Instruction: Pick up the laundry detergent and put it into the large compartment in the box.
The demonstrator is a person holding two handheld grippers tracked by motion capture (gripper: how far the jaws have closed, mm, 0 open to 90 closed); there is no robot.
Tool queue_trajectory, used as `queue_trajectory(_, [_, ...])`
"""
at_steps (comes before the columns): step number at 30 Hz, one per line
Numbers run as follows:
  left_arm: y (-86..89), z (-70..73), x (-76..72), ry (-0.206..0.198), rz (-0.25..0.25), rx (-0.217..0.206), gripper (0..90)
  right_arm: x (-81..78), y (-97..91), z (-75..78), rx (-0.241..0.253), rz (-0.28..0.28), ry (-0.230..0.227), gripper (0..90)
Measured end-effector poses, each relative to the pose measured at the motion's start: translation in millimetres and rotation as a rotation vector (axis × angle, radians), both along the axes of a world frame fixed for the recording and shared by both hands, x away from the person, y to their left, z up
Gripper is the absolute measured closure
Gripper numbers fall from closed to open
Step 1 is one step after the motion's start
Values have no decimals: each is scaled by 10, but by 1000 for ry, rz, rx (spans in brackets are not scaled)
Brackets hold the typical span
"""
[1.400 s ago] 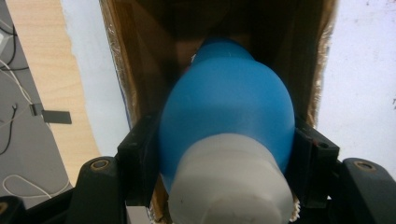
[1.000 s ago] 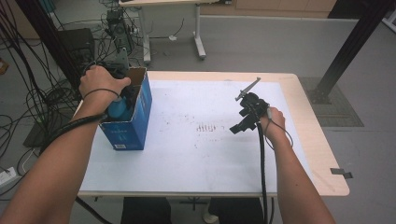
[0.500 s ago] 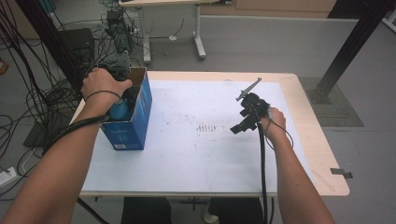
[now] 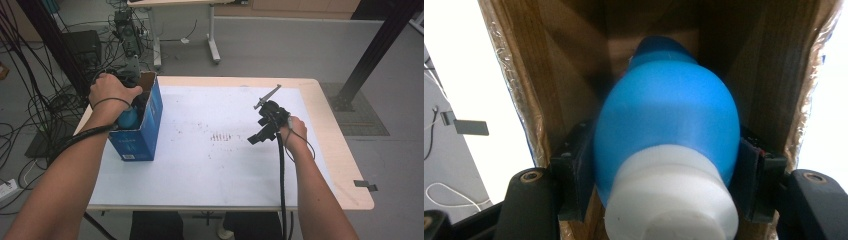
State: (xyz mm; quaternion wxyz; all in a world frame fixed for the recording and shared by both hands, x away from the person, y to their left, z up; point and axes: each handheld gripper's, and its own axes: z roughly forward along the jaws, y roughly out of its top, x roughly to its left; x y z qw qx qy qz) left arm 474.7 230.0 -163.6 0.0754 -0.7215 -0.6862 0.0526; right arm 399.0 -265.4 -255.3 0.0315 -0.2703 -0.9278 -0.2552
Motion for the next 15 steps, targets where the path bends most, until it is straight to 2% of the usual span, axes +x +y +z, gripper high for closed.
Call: queue_trajectory(15, [21,-5,6,3,5,-5,368,4,2,9,-2,1,-2,35])
